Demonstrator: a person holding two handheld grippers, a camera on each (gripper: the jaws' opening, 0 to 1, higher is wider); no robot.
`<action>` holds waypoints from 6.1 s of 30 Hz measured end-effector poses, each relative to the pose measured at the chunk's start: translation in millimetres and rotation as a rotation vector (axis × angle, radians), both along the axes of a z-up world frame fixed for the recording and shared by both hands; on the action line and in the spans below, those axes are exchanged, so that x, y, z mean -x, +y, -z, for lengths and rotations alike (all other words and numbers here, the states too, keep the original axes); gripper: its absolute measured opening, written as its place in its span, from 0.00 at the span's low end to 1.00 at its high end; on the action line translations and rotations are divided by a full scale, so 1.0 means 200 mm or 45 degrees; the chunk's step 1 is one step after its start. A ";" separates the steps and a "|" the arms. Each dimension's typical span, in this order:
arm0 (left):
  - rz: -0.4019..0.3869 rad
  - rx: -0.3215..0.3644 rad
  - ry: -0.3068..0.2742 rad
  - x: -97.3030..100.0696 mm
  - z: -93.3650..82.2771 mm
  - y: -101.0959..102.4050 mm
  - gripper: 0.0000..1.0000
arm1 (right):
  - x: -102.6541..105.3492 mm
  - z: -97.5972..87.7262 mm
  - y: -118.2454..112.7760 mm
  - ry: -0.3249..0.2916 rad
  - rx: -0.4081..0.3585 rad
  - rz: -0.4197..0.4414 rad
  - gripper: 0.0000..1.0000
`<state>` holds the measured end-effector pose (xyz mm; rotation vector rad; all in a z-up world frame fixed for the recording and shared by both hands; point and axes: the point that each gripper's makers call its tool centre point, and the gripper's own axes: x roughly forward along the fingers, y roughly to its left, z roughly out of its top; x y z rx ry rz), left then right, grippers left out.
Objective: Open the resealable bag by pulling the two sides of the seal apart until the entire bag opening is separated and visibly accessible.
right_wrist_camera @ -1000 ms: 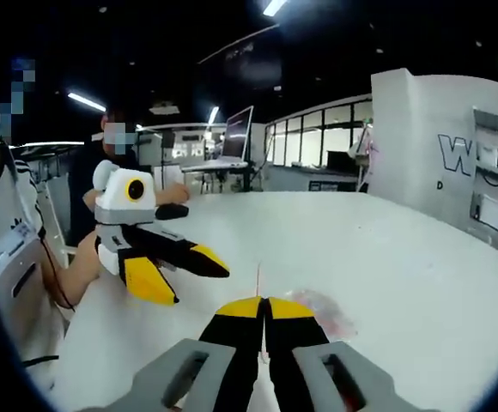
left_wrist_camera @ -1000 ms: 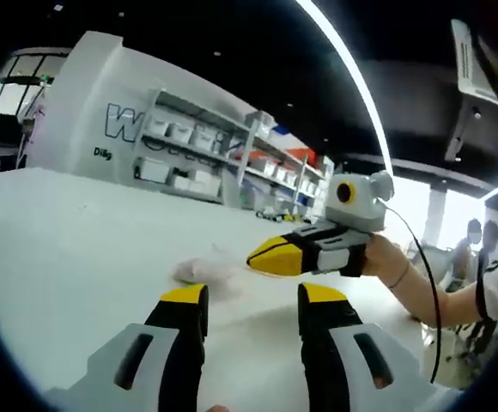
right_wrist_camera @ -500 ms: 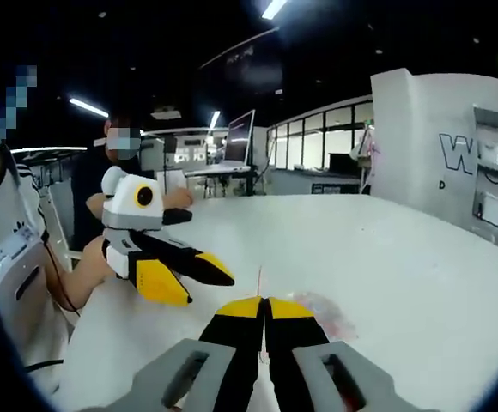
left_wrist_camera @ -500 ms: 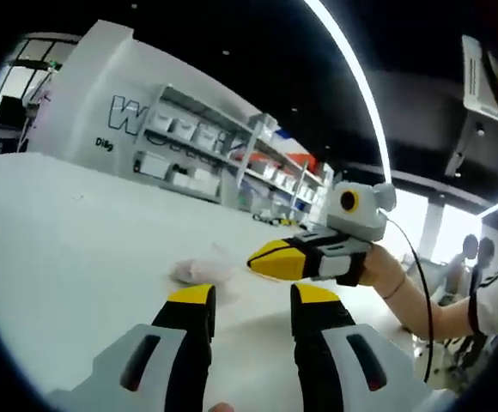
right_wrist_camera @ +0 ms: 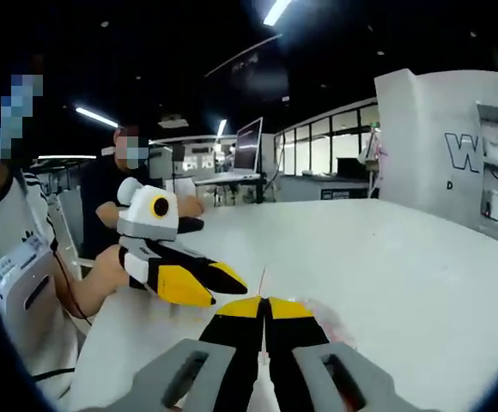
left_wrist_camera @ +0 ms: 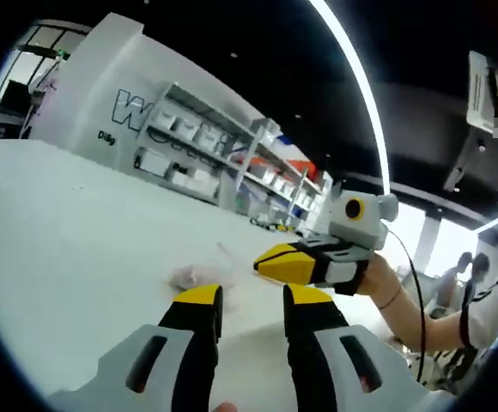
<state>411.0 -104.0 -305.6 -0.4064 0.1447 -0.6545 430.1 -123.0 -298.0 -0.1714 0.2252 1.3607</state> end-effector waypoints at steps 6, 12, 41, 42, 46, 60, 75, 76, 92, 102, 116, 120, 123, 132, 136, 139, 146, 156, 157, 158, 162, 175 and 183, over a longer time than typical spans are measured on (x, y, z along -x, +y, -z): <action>-0.001 0.006 0.013 0.00 0.01 0.00 0.32 | 0.00 0.00 0.00 -0.001 0.002 0.000 0.00; -0.006 0.018 0.026 -0.01 0.01 0.00 0.33 | 0.00 -0.01 -0.01 -0.003 -0.001 -0.002 0.00; 0.002 0.014 0.020 -0.02 -0.03 -0.03 0.28 | 0.04 -0.01 0.01 0.023 -0.035 -0.037 0.00; 0.002 0.013 0.021 -0.02 -0.02 -0.03 0.28 | 0.04 -0.01 0.01 0.020 -0.035 -0.036 0.00; 0.004 0.014 0.024 -0.02 -0.02 -0.03 0.28 | 0.04 -0.01 0.01 0.021 -0.036 -0.035 0.00; -0.001 0.022 0.019 -0.03 -0.03 -0.02 0.25 | 0.05 -0.01 0.01 0.018 -0.033 -0.042 0.00; -0.014 0.016 0.018 -0.03 -0.03 -0.02 0.25 | 0.07 -0.03 0.02 0.012 -0.041 -0.065 0.00; -0.014 0.016 0.019 -0.04 -0.03 -0.02 0.25 | 0.07 -0.03 0.02 0.012 -0.041 -0.064 0.00; 0.015 0.125 0.044 -0.03 -0.04 -0.02 0.25 | 0.09 -0.02 0.03 0.023 -0.048 -0.069 0.00; 0.038 0.242 0.064 -0.03 -0.06 0.00 0.23 | 0.11 -0.05 0.03 0.066 -0.097 -0.101 0.00; 0.073 0.271 0.068 -0.02 -0.06 -0.02 0.22 | 0.12 -0.06 0.04 0.085 -0.117 -0.113 0.00; 0.085 0.313 0.076 -0.01 -0.07 -0.01 0.22 | 0.13 -0.07 0.03 0.097 -0.127 -0.126 0.00; 0.089 0.327 0.075 -0.01 -0.07 -0.01 0.21 | 0.13 -0.07 0.03 0.109 -0.140 -0.134 0.00; 0.143 0.467 0.120 0.00 -0.09 -0.02 0.21 | 0.15 -0.10 0.03 0.195 -0.220 -0.169 0.00; 0.149 0.489 0.129 0.00 -0.10 -0.02 0.20 | 0.16 -0.11 0.03 0.218 -0.238 -0.176 0.00; 0.150 0.516 0.139 0.00 -0.10 -0.02 0.18 | 0.16 -0.11 0.03 0.224 -0.239 -0.190 0.00; 0.144 0.519 0.145 0.00 -0.10 -0.02 0.18 | 0.17 -0.11 0.03 0.226 -0.242 -0.192 0.00; 0.145 0.514 0.150 0.00 -0.09 -0.02 0.16 | 0.17 -0.12 0.03 0.225 -0.246 -0.196 0.00; 0.144 0.512 0.150 0.00 -0.09 -0.02 0.16 | 0.17 -0.12 0.03 0.226 -0.247 -0.195 0.00; 0.144 0.510 0.150 0.00 -0.09 -0.02 0.16 | 0.17 -0.12 0.03 0.227 -0.247 -0.196 0.00; 0.144 0.509 0.149 0.00 -0.09 -0.02 0.15 | 0.17 -0.12 0.03 0.224 -0.247 -0.196 0.00; 0.151 0.511 0.130 0.00 -0.10 -0.02 0.07 | 0.17 -0.12 0.03 0.223 -0.241 -0.196 0.00; 0.156 0.509 0.120 0.00 -0.10 -0.02 0.03 | 0.17 -0.12 0.03 0.224 -0.239 -0.191 0.00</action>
